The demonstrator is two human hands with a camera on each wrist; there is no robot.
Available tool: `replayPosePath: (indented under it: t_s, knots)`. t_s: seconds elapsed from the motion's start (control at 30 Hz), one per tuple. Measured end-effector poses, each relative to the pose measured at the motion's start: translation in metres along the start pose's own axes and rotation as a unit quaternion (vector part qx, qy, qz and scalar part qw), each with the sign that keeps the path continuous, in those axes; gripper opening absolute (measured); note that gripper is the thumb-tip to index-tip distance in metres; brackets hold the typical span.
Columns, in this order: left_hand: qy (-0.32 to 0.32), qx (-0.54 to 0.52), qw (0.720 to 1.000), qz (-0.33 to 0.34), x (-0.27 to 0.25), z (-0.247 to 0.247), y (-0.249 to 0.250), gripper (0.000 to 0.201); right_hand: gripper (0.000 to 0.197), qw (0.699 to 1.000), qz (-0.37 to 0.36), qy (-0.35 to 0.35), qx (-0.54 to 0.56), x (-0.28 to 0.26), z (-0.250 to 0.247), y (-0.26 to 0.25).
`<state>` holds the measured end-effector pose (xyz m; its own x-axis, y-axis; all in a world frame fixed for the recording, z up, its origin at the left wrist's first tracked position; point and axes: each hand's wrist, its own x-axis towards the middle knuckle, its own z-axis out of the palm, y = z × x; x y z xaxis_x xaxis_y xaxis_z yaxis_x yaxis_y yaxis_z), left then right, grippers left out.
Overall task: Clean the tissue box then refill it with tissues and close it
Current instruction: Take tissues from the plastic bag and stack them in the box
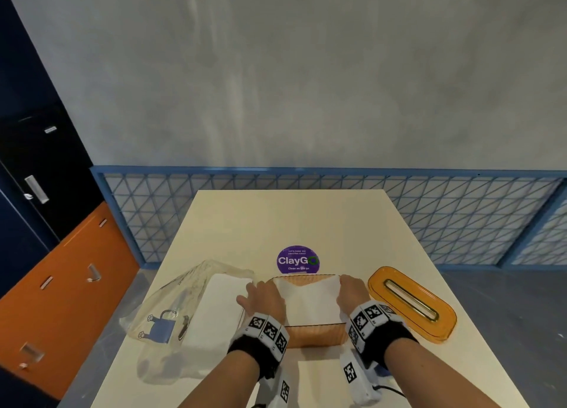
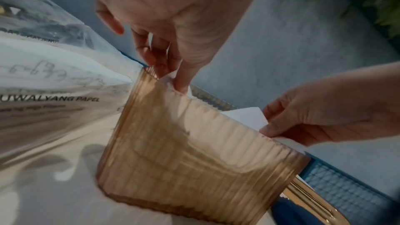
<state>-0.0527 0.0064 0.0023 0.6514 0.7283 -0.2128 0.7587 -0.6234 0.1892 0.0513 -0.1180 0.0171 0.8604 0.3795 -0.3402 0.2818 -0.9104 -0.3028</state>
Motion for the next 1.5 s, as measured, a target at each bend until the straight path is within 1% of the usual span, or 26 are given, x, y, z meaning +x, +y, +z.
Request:
replayPosePath:
  t_s: [0.07,0.13,0.17,0.2,0.27,0.33,0.4,0.43,0.5,0.57,0.6,0.67,0.73,0.8,0.87,0.9,0.93,0.97,1.03,1.1,1.13,1.2,1.27,1.37,1.43,1.5]
  knots:
    - [0.048,0.022,0.998,0.034,-0.003,0.001,0.001,0.035,0.033,0.998,-0.041,0.026,-0.041,-0.004,0.004,-0.002]
    - [0.091,0.040,0.990,0.104,-0.001,0.003,0.000,0.044,0.036,0.987,-0.092,0.086,-0.102,-0.008,0.008,-0.003]
    - [0.080,0.051,0.983,0.157,0.000,0.005,0.000,0.046,0.037,0.979,-0.118,0.108,-0.126,-0.010,0.011,-0.004]
    - [0.040,0.062,0.976,0.206,0.003,0.007,0.001,0.048,0.038,0.974,-0.141,0.107,-0.140,-0.010,0.013,-0.006]
    - [-0.070,0.097,0.958,0.261,0.008,0.006,0.003,0.049,0.043,0.972,-0.169,0.040,-0.160,-0.007,0.017,-0.008]
    - [-0.165,0.156,0.941,0.251,0.010,0.000,0.007,0.049,0.055,0.962,-0.159,-0.047,-0.217,-0.003,0.016,-0.009]
    - [-0.215,0.161,0.937,0.222,0.010,-0.006,0.010,0.047,0.052,0.949,-0.133,-0.093,-0.270,-0.001,0.015,-0.009]
    - [-0.220,0.147,0.939,0.218,0.010,-0.006,0.011,0.046,0.047,0.949,-0.119,-0.109,-0.271,0.002,0.017,-0.010]
    - [-0.222,0.110,0.948,0.199,0.012,-0.003,0.014,0.045,0.038,0.965,-0.070,-0.122,-0.222,0.007,0.023,-0.009]
    - [-0.228,0.132,0.946,0.190,0.014,-0.003,0.016,0.053,0.046,0.978,-0.020,-0.121,-0.167,0.012,0.030,-0.007]
    - [-0.235,0.142,0.945,0.176,0.015,-0.003,0.018,0.057,0.050,0.980,-0.011,-0.118,-0.158,0.014,0.032,-0.006]
    - [-0.243,0.139,0.947,0.160,0.015,-0.002,0.021,0.056,0.052,0.981,-0.007,-0.115,-0.156,0.015,0.031,-0.006]
    - [-0.211,0.177,0.942,0.191,0.013,0.001,0.016,0.052,0.045,0.978,-0.018,-0.124,-0.166,0.012,0.028,-0.008]
    - [-0.141,0.212,0.940,0.225,0.010,0.007,0.013,0.047,0.039,0.970,-0.051,-0.120,-0.206,0.008,0.021,-0.007]
    - [-0.043,0.169,0.950,0.257,0.007,0.006,0.007,0.043,0.035,0.961,-0.112,-0.072,-0.241,0.007,0.011,-0.004]
    - [0.001,0.136,0.955,0.265,0.005,0.004,0.003,0.042,0.037,0.963,-0.134,-0.037,-0.231,0.006,0.004,-0.001]
    - [0.045,0.101,0.960,0.257,0.005,-0.001,-0.003,0.041,0.038,0.967,-0.147,-0.001,-0.210,0.006,-0.003,0.002]
    - [0.078,0.066,0.968,0.231,0.007,-0.004,-0.013,0.040,0.039,0.970,-0.155,0.030,-0.187,0.006,-0.009,0.006]
    - [0.101,0.010,0.983,0.152,0.015,-0.006,-0.035,0.040,0.041,0.974,-0.151,0.082,-0.145,0.006,-0.016,0.013]
    - [0.079,-0.008,0.995,0.065,0.021,-0.001,-0.057,0.041,0.045,0.980,-0.123,0.098,-0.120,0.008,-0.014,0.022]
    - [0.055,-0.008,0.998,0.022,0.023,0.004,-0.066,0.043,0.048,0.986,-0.103,0.082,-0.104,0.009,-0.011,0.027]
    - [0.002,-0.013,0.999,-0.045,0.025,0.014,-0.080,0.051,0.054,0.995,-0.073,0.022,-0.064,0.011,-0.003,0.035]
    - [-0.029,-0.013,0.997,-0.069,0.026,0.022,-0.087,0.059,0.056,0.997,-0.062,-0.025,-0.037,0.009,-0.002,0.038]
    - [-0.033,0.006,0.997,-0.067,0.027,0.028,-0.091,0.062,0.057,0.998,-0.056,-0.038,-0.011,0.005,-0.003,0.037]
    - [-0.035,0.017,0.997,-0.069,0.026,0.029,-0.091,0.059,0.057,0.998,-0.052,-0.035,-0.002,0.003,-0.003,0.035]
    - [-0.033,0.018,0.997,-0.071,0.026,0.031,-0.090,0.049,0.057,0.998,-0.056,-0.029,0.000,0.003,-0.002,0.035]
